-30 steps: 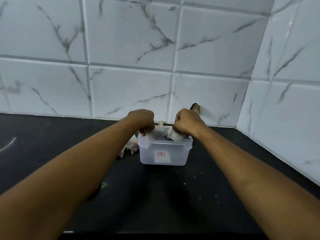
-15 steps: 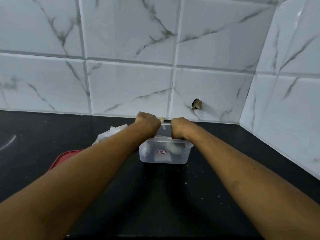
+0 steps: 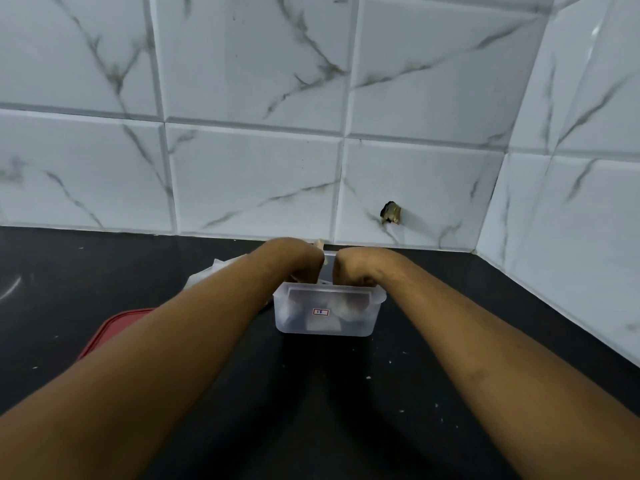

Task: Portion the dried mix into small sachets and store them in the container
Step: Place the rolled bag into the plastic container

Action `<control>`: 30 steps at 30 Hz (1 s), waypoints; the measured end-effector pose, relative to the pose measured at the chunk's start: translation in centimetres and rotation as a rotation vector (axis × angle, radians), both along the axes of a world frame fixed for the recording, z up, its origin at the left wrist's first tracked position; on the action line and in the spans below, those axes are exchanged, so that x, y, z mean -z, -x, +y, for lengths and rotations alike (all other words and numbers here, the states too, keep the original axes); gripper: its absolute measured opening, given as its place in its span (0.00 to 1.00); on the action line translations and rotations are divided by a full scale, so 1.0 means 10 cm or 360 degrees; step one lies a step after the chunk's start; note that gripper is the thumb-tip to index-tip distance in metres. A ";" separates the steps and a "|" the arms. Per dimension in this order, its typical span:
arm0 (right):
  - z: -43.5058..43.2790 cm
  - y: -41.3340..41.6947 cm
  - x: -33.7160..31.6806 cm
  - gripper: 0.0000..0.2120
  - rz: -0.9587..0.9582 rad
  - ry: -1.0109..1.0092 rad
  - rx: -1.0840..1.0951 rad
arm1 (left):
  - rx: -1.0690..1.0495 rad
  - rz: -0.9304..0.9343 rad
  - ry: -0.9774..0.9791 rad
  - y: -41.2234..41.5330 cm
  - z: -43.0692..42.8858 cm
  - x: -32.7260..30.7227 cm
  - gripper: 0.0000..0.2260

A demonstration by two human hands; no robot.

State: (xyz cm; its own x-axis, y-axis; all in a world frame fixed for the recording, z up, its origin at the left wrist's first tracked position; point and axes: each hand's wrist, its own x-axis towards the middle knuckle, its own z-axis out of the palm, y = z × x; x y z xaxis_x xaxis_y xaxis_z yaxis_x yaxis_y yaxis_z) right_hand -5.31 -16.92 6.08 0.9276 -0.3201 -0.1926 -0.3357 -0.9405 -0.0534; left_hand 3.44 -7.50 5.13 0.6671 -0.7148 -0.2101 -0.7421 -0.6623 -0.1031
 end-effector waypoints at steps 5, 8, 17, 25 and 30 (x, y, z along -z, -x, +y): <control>0.00 0.07 -0.08 0.06 0.0048 -0.0091 -0.0027 | -0.0010 0.0305 0.0096 0.05 0.13 -0.15 0.09; -0.03 0.12 -0.21 0.08 -0.0132 -0.0279 0.0037 | -0.0006 0.0572 0.0511 0.01 0.38 -0.41 0.10; 0.52 -0.29 -0.53 0.08 -0.0610 -0.0616 -0.0144 | -0.0234 0.0481 0.0888 -0.47 1.42 -0.57 0.09; 1.05 -0.86 -0.17 0.14 -0.0395 -0.0172 -0.0389 | -0.0426 0.0320 0.0991 -0.81 1.73 0.13 0.24; 1.10 -1.03 0.02 0.22 -0.0248 -0.0063 -0.0403 | -0.0365 0.0210 0.1187 -0.89 1.75 0.35 0.05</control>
State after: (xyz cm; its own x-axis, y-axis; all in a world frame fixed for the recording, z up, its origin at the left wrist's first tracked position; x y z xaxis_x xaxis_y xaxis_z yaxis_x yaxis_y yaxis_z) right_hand 4.99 -5.90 5.93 0.9964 -0.0696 -0.0493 -0.0753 -0.9894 -0.1244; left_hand 12.34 9.99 1.59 0.8177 -0.5457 0.1829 -0.5539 -0.6599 0.5076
